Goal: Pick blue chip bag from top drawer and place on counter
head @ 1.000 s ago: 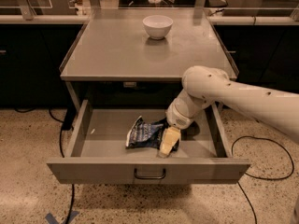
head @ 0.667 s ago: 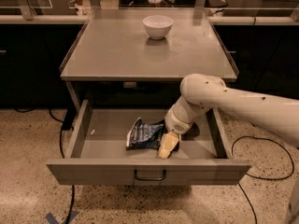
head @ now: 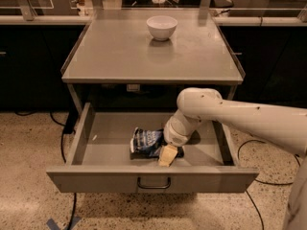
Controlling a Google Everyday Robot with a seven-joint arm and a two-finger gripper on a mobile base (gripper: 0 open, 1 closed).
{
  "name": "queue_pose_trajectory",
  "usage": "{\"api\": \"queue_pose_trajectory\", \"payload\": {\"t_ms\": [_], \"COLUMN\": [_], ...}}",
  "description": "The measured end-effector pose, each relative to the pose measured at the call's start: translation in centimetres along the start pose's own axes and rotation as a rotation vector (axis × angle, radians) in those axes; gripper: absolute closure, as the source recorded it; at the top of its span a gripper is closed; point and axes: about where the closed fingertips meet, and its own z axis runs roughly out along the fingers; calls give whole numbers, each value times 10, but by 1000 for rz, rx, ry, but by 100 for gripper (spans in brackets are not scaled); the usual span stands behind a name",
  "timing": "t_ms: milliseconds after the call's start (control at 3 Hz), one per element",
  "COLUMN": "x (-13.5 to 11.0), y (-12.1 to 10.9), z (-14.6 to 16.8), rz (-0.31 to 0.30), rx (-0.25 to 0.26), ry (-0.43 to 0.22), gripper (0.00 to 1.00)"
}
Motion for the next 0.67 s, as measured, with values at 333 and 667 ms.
{"api": "queue_pose_trajectory", "payload": {"t_ms": [333,667], "x": [1,1], "y": [3,3], "z": [10,10], "rz": [0,0], "rx": [-7,-7], "ry": [7,7], "gripper": [2,4]}}
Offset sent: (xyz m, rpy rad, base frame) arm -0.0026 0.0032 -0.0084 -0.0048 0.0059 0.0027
